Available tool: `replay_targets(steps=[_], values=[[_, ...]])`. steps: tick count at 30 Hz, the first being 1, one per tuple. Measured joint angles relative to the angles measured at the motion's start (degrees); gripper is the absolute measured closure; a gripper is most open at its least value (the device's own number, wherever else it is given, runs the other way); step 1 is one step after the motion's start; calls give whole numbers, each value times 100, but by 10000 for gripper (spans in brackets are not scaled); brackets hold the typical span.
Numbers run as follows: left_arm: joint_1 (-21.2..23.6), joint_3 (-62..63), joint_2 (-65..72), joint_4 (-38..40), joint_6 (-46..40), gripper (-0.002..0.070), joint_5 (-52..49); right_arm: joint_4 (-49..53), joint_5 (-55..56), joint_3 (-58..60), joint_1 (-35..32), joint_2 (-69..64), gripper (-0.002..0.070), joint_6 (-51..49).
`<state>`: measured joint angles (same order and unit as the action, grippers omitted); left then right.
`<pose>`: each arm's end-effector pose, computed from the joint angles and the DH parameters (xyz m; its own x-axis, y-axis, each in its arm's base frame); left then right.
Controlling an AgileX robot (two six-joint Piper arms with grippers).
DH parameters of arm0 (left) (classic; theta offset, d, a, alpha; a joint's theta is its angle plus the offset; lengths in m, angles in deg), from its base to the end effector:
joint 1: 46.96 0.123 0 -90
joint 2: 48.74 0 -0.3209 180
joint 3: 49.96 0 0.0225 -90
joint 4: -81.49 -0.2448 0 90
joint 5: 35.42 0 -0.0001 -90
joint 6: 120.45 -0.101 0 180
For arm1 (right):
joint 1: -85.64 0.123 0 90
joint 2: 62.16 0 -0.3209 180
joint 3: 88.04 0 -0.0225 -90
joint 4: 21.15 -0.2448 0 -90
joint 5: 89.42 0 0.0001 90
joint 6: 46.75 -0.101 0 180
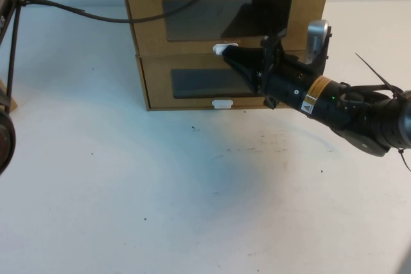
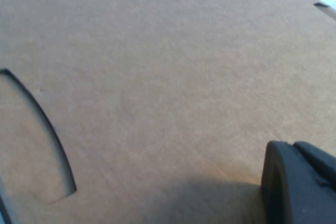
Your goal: Open the shoe box
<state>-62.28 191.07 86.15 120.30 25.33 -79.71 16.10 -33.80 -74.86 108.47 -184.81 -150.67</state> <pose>0.5092 -0.1854 0.4072 -0.2990 0.1516 -0.9421 0.6556 0.7501 -0.0873 0.3926 0.2200 0.2385 -0.7761 0.6008 -0.1916 -0.1842 0.0746 0.9801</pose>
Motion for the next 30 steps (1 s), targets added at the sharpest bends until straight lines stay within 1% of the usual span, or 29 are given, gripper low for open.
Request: replay_targets(steps=[14, 24, 30], values=[[0, 0, 0, 0, 0, 680, 0, 343, 268, 85, -35, 5, 677, -320], [0, 0, 0, 11, 0, 680, -26, 444, 318, 804, -79, 560, 678, -276], [-11, 0, -8, 55, 15, 680, -64, 563, 233, 960, -122, 738, 678, -251]])
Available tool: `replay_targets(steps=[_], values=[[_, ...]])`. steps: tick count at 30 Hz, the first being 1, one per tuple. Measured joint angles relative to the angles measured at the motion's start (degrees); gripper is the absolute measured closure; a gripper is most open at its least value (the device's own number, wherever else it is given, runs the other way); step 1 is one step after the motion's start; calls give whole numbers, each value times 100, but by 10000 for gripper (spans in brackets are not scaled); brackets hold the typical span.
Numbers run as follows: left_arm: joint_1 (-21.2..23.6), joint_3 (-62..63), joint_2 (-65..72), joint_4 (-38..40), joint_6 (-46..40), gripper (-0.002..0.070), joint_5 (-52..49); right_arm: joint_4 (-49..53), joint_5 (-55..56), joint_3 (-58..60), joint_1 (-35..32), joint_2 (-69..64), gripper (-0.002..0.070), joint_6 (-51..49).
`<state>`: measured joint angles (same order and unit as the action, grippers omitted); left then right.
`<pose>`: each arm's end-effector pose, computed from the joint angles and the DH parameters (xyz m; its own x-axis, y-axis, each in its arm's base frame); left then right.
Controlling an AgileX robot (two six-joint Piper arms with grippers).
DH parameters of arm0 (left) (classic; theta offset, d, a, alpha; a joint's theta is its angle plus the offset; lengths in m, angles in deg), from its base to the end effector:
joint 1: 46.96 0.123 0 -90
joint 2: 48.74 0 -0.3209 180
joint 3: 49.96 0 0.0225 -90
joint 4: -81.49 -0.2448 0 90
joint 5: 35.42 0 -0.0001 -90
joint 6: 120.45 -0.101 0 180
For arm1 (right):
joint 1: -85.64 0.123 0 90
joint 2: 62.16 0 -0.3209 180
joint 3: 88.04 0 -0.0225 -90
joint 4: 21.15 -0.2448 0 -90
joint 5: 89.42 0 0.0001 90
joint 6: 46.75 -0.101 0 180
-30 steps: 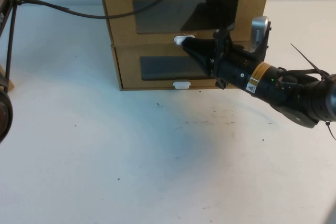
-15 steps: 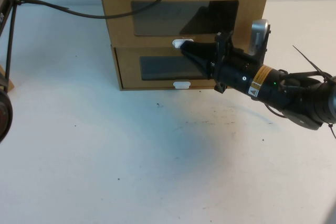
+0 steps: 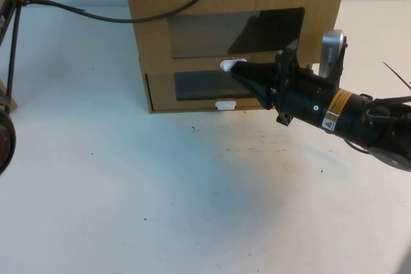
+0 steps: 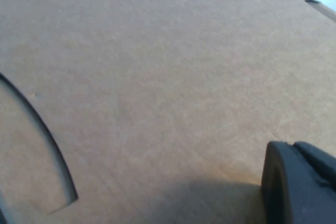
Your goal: Open the shoe box
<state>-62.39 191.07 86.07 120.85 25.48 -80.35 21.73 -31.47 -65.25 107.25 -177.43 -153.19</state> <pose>0.5075 -0.1870 0.4076 -0.3074 0.1484 -0.9399 0.6624 0.7425 -0.0995 0.3503 0.2014 0.2481 -0.8208 0.5407 -0.1842 -0.1652 0.0840 0.9827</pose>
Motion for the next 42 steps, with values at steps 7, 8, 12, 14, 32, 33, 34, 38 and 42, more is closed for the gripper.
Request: replay_targets(steps=[7, 8, 12, 14, 32, 33, 34, 38, 42], values=[[0, 0, 0, 0, 10, 680, -23, 1, 217, 341, 0, 83, 678, 0], [0, 0, 0, 0, 10, 680, -23, -10, 294, 404, 0, 83, 678, 0], [0, 0, 0, 13, 10, 680, -32, -147, 559, 684, 0, 134, 678, 0], [0, 0, 0, 26, 10, 680, -45, -153, 582, 815, 0, 233, 678, 0], [-8, 0, -13, 48, 100, 680, -77, -132, 523, 1923, 260, 1146, 678, 243], [-8, 0, -13, 48, 110, 680, -77, -174, 506, 1970, 345, 1192, 678, 255], [-8, 0, -13, 39, 114, 680, -77, -259, 496, 2003, 428, 1219, 678, 292], [-8, 0, -13, 3, 137, 680, -77, -559, 470, 2155, 723, 1268, 678, 416], [-8, 0, -13, 3, 137, 680, -77, -837, 566, 2362, 947, 1287, 678, 536]])
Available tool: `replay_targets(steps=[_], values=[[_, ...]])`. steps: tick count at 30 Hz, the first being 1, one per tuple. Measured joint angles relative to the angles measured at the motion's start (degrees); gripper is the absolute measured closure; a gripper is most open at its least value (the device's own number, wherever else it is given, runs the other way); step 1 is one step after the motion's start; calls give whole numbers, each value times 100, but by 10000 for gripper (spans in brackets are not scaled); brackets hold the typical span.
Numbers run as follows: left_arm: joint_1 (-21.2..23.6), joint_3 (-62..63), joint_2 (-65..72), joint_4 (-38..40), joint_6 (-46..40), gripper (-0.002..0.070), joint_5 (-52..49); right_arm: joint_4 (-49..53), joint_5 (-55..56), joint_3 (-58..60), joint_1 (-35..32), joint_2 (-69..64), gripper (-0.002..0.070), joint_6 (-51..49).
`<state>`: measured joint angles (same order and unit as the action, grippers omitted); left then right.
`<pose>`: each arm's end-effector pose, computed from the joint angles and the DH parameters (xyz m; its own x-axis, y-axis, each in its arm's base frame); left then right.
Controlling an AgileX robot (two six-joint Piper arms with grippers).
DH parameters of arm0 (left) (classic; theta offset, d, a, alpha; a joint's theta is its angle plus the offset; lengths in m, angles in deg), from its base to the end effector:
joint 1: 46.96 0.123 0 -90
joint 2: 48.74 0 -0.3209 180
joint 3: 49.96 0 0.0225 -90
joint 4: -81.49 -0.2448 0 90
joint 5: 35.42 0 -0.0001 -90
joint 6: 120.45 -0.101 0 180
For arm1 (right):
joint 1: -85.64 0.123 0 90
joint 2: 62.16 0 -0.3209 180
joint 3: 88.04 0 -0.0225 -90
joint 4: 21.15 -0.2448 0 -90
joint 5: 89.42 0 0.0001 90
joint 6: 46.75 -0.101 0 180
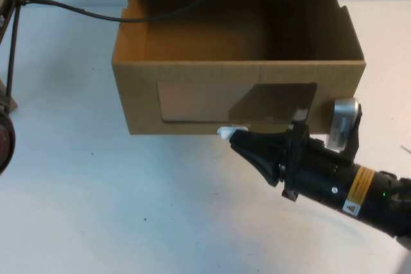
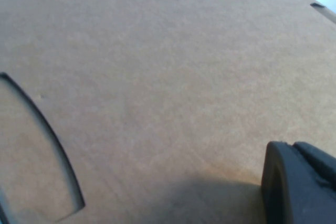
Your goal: Open the shoe box
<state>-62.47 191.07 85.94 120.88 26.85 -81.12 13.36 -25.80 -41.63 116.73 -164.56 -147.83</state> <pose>0.5057 -0.1880 0.4079 -0.3287 0.1375 -0.9344 0.6612 0.7399 -0.1238 0.2321 0.1998 0.2388 -0.8747 0.4734 -0.1042 -0.0927 0.0476 0.9946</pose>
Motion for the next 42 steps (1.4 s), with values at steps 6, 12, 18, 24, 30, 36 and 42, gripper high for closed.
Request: replay_targets(steps=[6, 12, 18, 24, 30, 36, 42], values=[[0, 0, 0, 0, 0, 680, 10, -321, 97, 399, 230, 223, 678, 220], [0, 0, 0, 0, 0, 680, 10, -517, 105, 600, 478, 430, 678, 284], [0, 0, 0, 0, 0, 680, 10, -761, 7, 600, 730, 499, 678, 298], [0, 0, 0, -10, 0, 680, 20, -1040, 73, 834, 961, 534, 678, 393], [0, 0, 0, -20, 0, 680, 20, -1225, 118, 1341, 1133, 848, 678, 562], [0, 0, 0, -20, 0, 680, 20, -1230, 118, 1449, 1288, 1165, 678, 657], [0, 0, 0, -20, 0, 680, 10, -1647, 82, 1639, 1679, 1214, 678, 764]])
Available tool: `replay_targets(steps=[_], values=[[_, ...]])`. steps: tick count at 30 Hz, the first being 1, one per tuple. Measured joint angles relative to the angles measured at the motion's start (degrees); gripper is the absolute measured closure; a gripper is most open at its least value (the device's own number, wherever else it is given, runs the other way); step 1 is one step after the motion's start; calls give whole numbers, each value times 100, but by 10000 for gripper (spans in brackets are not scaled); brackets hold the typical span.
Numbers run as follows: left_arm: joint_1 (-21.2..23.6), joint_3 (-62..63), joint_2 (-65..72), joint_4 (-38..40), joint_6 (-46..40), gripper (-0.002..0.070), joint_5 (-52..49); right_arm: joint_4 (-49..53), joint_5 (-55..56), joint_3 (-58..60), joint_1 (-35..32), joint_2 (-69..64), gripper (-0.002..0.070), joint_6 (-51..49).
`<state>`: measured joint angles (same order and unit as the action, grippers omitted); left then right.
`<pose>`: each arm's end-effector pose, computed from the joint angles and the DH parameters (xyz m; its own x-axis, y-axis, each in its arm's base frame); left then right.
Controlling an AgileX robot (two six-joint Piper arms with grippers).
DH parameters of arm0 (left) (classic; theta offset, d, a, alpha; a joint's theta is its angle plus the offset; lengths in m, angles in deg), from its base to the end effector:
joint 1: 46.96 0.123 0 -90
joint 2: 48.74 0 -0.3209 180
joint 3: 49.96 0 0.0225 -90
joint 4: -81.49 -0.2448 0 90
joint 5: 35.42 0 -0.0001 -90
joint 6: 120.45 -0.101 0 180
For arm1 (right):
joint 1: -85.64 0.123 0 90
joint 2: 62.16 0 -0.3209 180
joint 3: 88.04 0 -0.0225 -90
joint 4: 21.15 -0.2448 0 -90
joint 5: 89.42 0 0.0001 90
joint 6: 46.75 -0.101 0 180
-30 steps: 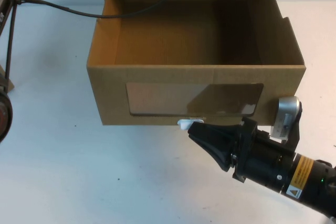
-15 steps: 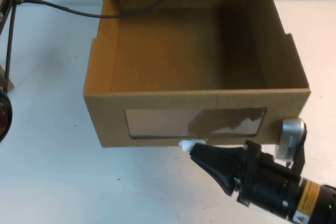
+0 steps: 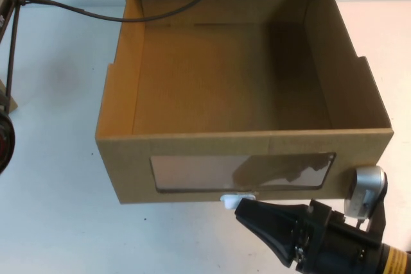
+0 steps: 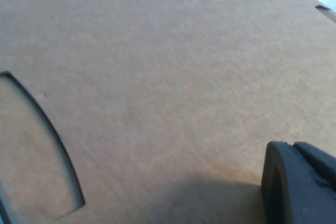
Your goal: Open the shoe box
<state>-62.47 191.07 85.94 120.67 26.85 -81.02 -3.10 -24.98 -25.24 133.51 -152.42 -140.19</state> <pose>0.5059 -0.1878 0.4078 -0.3270 0.1393 -0.9347 0.6599 0.7417 -0.1203 0.1330 0.1891 0.2362 -0.8965 0.4356 -0.0807 -0.0743 0.0317 0.9967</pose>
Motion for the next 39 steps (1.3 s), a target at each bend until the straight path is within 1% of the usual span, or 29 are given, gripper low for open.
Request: replay_targets(steps=[7, 16, 25, 27, 28, 30, 33, 34, 36, 39], values=[[0, 0, 0, 0, 0, 680, 0, -161, 11, 49, 57, 21, 678, 208], [0, 0, 0, 11, 0, 680, 11, -372, 11, 63, 70, 21, 678, 717], [0, 0, 0, 11, 0, 680, 22, -420, 1, 63, 74, 21, 668, 902], [0, 0, 0, 11, 0, 680, 22, -454, 1, 63, 74, 21, 636, 956], [0, 0, 0, 11, 0, 680, 22, -482, 1, 63, 74, 21, 603, 967], [0, 0, 0, 11, 0, 680, 22, -538, 1, 63, 74, 21, 522, 976], [0, 0, 0, 11, 25, 680, 22, -642, 1, 63, 74, 21, 372, 990], [0, 0, 0, 11, 25, 680, 22, -665, 1, 63, 74, 21, 339, 990], [0, 0, 0, 11, 48, 680, 22, -690, 1, 63, 74, 21, 311, 990], [0, 0, 0, 11, 48, 680, 32, -707, 1, 63, 74, 21, 298, 990]])
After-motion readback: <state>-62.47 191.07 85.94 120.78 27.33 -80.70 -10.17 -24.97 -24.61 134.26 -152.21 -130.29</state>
